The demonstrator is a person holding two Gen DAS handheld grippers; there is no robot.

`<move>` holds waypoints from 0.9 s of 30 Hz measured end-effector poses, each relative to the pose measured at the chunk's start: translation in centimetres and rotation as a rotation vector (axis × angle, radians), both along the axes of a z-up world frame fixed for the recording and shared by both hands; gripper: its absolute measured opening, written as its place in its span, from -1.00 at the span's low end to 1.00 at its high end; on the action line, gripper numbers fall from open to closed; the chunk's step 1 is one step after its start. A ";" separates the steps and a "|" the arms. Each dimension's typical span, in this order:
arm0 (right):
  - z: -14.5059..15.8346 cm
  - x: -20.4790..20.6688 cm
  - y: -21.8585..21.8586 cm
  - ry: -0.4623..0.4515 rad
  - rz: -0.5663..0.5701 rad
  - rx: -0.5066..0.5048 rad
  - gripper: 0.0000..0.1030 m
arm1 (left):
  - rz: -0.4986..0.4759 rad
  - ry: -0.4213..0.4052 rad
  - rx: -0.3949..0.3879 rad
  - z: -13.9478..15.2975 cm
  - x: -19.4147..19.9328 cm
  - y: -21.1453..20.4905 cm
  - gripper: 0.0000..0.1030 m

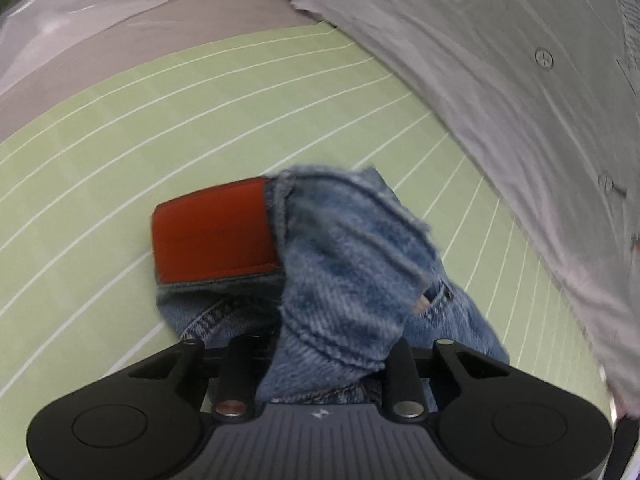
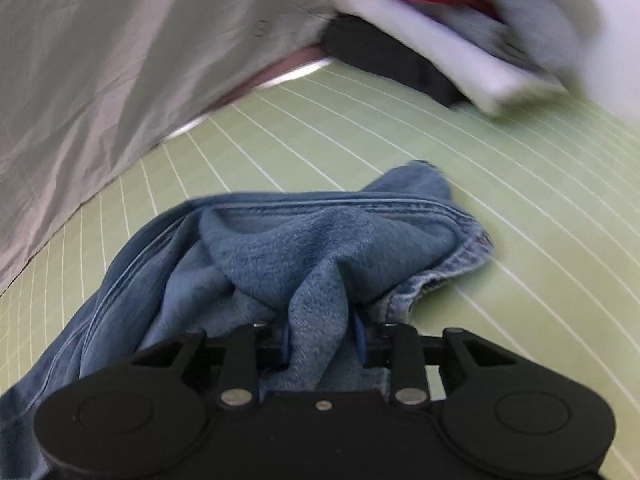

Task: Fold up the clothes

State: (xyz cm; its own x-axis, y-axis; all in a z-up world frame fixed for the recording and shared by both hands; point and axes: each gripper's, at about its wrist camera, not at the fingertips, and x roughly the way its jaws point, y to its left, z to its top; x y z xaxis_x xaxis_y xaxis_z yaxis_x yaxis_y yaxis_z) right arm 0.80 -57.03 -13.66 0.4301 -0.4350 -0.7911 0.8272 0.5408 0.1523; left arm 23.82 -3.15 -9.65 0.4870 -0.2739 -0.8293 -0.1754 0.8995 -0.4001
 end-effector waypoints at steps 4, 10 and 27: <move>0.0 6.2 -1.7 -0.008 0.061 -0.025 -0.44 | -0.010 -0.038 0.019 0.4 3.6 -2.6 -0.61; 3.2 5.5 -1.1 -0.054 0.046 -0.066 -0.86 | 0.008 -0.104 0.013 3.5 2.7 -0.4 -0.76; 5.2 -14.2 3.0 -0.008 -0.115 0.036 -0.26 | 0.155 0.086 0.090 1.5 -10.2 11.7 -0.21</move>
